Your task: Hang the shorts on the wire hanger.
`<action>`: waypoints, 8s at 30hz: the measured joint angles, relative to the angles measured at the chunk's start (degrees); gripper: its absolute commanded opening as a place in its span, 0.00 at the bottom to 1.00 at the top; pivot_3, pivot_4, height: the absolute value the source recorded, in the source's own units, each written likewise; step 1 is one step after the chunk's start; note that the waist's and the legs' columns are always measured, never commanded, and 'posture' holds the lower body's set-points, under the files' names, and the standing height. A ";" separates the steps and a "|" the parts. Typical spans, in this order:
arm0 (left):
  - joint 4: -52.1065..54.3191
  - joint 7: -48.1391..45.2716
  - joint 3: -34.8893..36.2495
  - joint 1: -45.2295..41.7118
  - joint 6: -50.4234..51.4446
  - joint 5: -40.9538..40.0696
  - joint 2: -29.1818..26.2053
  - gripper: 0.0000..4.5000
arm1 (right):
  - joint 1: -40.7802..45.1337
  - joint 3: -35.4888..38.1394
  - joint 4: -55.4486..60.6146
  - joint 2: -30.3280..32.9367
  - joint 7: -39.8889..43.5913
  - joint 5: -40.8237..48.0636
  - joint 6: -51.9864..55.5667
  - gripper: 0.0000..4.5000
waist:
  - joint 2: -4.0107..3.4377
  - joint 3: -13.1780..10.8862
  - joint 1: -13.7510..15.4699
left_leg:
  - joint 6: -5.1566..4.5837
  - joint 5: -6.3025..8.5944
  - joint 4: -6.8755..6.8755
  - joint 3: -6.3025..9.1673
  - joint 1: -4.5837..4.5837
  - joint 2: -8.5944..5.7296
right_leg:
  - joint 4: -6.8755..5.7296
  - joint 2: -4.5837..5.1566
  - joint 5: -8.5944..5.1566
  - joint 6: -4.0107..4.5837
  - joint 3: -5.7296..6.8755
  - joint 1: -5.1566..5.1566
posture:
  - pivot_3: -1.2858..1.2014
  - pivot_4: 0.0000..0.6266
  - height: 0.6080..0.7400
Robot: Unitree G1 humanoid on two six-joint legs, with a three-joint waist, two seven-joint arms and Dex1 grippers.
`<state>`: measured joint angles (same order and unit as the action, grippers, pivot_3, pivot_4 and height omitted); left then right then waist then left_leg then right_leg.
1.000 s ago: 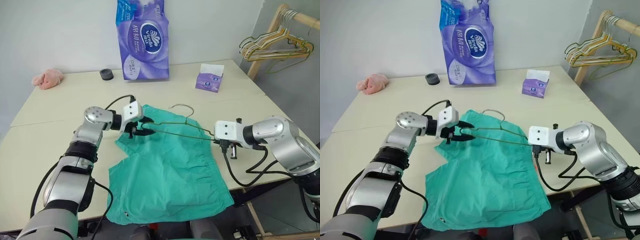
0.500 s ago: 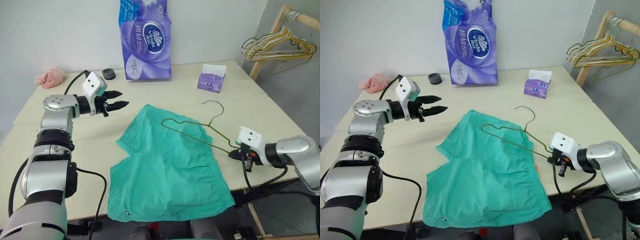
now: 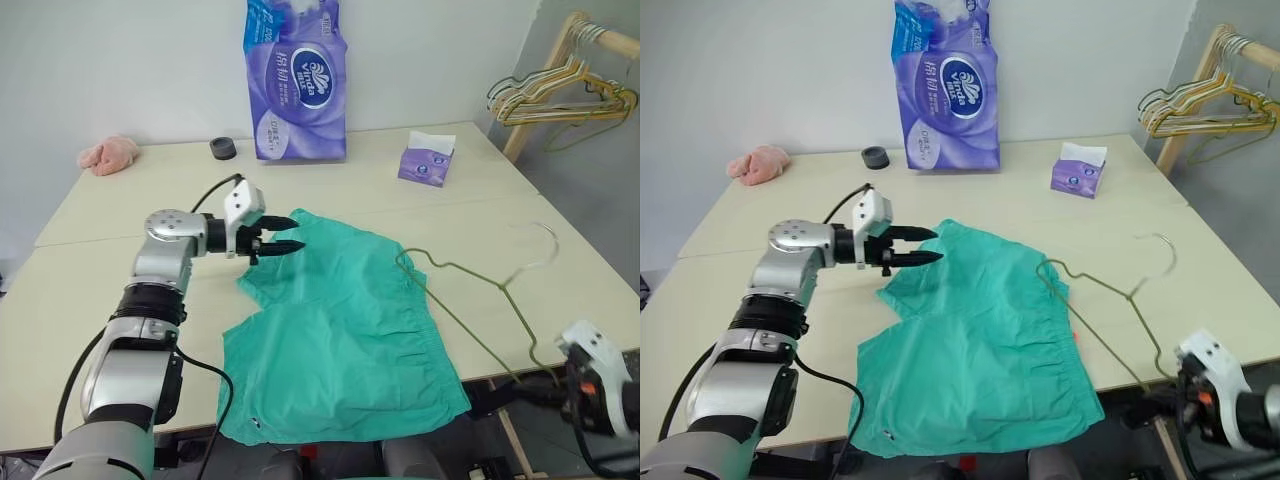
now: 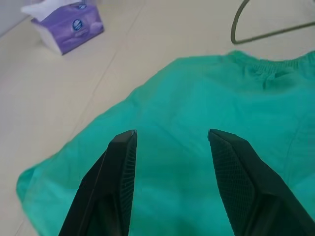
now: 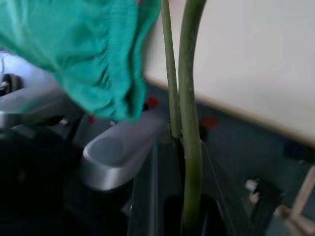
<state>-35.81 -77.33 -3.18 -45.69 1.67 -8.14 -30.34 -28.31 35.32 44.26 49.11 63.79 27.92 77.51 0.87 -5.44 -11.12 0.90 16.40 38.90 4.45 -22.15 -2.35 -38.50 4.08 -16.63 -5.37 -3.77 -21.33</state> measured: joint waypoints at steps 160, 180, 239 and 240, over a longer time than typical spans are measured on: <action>-4.95 -14.39 -17.16 -9.54 -12.05 3.45 0.40 0.01 | 51.67 -48.13 -12.38 12.55 -10.14 -13.31 -28.70 0.00 | -0.13 -1.81 -3.54 | -0.02 -0.01 0.11 -0.11 -0.75 -0.03 | -0.13 0.01 0.08 -0.07 -0.19 -0.89 | 0.39 0.15 1.00; -12.09 -8.29 -13.98 -11.45 -11.61 6.19 1.46 0.00 | 27.28 -21.85 -1.73 7.00 -11.96 -4.20 -26.45 0.99 | -0.05 -1.78 -3.38 | -0.05 -0.03 0.15 -0.12 -0.72 -0.04 | -0.28 -0.01 0.08 -0.08 -0.18 -0.83 | 0.39 0.17 1.00; 3.66 -9.45 -6.10 -6.62 10.95 -0.94 -3.25 0.00 | 34.16 -28.50 -19.23 -13.94 -35.26 0.41 -23.13 0.56 | -0.09 -1.70 -3.31 | -0.06 -0.09 0.16 -0.06 -0.66 -0.10 | -0.47 -0.02 0.08 -0.07 -0.21 -0.90 | 0.41 0.15 1.00; 3.69 -9.46 -6.10 -6.61 10.95 -0.94 -3.25 0.00 | 34.90 -28.09 -20.71 -13.94 -34.65 0.44 -23.46 0.56 | -0.09 -1.70 -3.33 | -0.07 -0.09 0.16 -0.06 -0.66 -0.10 | -0.48 -0.02 0.08 -0.07 -0.20 -0.90 | 0.41 0.15 1.00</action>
<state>-32.12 -86.79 -9.28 -52.30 12.62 -9.08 -33.59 6.59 7.22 23.55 35.17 29.14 28.36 54.06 0.78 -7.14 -14.45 0.83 16.32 39.05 4.39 -22.81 -2.44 -38.97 4.06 -16.55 -5.43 -3.97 -22.22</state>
